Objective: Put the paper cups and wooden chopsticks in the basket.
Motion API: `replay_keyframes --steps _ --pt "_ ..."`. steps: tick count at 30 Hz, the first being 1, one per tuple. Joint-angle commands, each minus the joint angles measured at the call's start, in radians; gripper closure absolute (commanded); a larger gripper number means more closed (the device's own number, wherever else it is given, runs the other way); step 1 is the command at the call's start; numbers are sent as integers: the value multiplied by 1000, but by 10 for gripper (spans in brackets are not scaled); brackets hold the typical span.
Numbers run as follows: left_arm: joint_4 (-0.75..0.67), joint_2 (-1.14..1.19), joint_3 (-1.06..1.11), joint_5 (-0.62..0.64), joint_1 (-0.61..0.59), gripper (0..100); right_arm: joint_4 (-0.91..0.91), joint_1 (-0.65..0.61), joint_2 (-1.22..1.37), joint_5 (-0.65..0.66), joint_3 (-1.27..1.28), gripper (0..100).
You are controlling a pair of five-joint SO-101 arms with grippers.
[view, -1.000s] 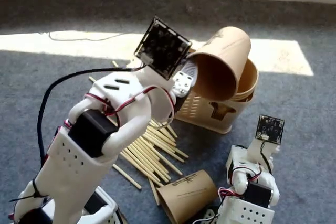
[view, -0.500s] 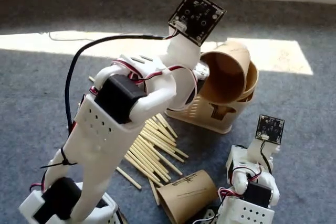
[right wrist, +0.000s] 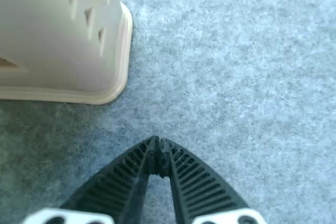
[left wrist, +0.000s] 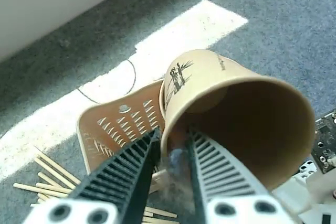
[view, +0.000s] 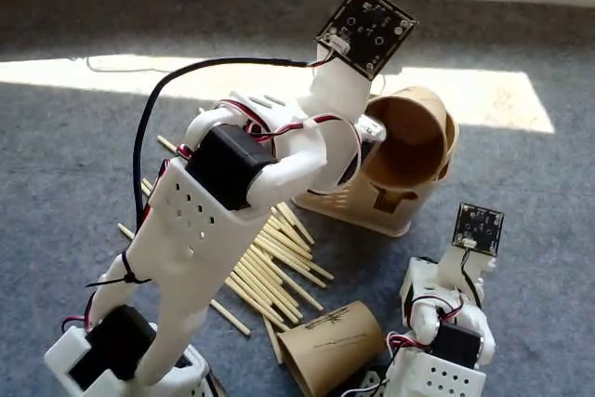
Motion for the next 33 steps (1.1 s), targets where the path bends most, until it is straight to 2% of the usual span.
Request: replay_keyframes --steps 1,8,16,22,29,33 --pt "-43 -2 -53 9 10 864 -27 8 -7 -5 108 980" --pt "-144 -2 -41 3 5 864 -28 8 -7 -5 108 980" --pt "-338 -4 53 8 5 863 -28 8 -7 -5 108 980" --pt "-411 -4 102 9 5 863 -28 8 -7 -5 108 980" --pt "-582 -4 266 9 5 863 -28 8 -7 -5 108 980" --pt "-603 -16 311 9 22 865 -28 8 -7 -5 108 980"
